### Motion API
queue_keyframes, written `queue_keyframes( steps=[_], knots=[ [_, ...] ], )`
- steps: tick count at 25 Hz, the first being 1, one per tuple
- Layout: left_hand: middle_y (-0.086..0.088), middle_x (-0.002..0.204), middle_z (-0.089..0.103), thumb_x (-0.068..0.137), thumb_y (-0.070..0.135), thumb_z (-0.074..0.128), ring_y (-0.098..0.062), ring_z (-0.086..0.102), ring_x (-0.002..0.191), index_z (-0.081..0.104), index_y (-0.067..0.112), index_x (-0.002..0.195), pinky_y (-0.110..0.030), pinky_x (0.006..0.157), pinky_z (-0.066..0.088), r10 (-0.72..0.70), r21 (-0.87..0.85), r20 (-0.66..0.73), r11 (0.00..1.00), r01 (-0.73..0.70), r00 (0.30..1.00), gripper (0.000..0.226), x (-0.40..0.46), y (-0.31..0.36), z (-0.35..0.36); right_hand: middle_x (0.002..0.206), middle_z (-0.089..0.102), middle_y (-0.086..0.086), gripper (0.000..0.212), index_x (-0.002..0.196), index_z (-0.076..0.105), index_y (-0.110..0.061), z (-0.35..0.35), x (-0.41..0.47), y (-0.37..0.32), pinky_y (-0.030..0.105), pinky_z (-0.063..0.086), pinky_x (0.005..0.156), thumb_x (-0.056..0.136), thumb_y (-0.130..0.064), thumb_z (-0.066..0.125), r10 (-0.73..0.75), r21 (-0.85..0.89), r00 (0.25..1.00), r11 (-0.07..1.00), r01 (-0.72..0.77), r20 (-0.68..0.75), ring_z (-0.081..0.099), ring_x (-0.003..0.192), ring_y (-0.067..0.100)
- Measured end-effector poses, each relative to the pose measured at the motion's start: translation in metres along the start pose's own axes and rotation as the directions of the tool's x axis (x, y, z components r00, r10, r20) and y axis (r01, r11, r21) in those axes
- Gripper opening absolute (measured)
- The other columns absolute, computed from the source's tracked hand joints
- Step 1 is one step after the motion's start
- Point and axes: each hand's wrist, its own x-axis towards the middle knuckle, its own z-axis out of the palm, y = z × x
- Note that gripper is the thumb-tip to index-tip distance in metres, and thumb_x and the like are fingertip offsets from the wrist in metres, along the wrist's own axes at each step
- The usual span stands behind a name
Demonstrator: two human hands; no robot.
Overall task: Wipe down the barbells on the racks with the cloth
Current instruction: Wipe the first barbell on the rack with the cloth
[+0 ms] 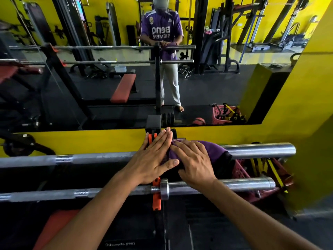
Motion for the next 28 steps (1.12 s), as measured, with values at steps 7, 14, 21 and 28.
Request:
queue_keyframes(
  steps=[7,14,21,28],
  knots=[
    [0.013,0.161,-0.035,0.085,0.086,0.001,0.001,-0.031,0.146,-0.026,0.025,0.155,-0.045,0.125,-0.015,0.033,-0.047,-0.021,0.998,-0.034,0.999,0.097,-0.001,-0.005,0.000,0.124,0.067,-0.007,0.035,0.124,0.063,-0.024,-0.014,0.008,0.001,0.033,0.039,0.100,0.098,-0.044,0.052,0.052,0.215,0.999,0.975,-0.049,-0.007,0.057,0.119,0.017],
    [0.012,0.160,-0.038,0.085,0.086,-0.004,-0.001,-0.032,0.147,-0.028,0.026,0.155,-0.049,0.124,-0.014,0.017,-0.048,-0.032,0.999,-0.019,0.999,0.095,-0.001,-0.006,0.002,0.104,0.073,-0.006,0.013,0.101,0.071,-0.023,-0.033,-0.096,-0.016,0.029,0.049,0.090,0.101,-0.019,0.058,0.455,0.840,0.884,0.435,-0.324,0.105,0.066,0.099,0.007],
    [0.031,0.157,0.034,0.089,0.079,0.045,-0.002,0.024,0.151,0.021,0.051,0.154,-0.035,0.123,0.022,0.111,-0.699,-0.045,0.707,-0.111,0.993,0.075,-0.021,0.113,0.037,0.098,0.076,0.017,0.029,0.102,0.076,-0.013,-0.084,-0.123,-0.017,0.034,0.061,0.072,0.098,-0.032,0.055,0.746,0.870,0.463,-0.474,-0.134,0.478,0.073,0.081,0.025],
    [0.013,0.109,0.072,0.096,0.068,0.040,-0.002,0.066,0.100,0.060,0.029,0.124,-0.033,0.088,0.051,0.181,-0.677,-0.086,0.711,-0.191,0.980,0.052,-0.002,0.141,0.046,0.116,0.065,0.024,0.074,0.125,0.061,-0.001,-0.114,-0.169,0.024,0.042,0.054,0.093,0.077,-0.055,0.077,0.568,0.809,0.642,-0.570,-0.145,0.515,0.065,0.104,0.034]
  ],
)
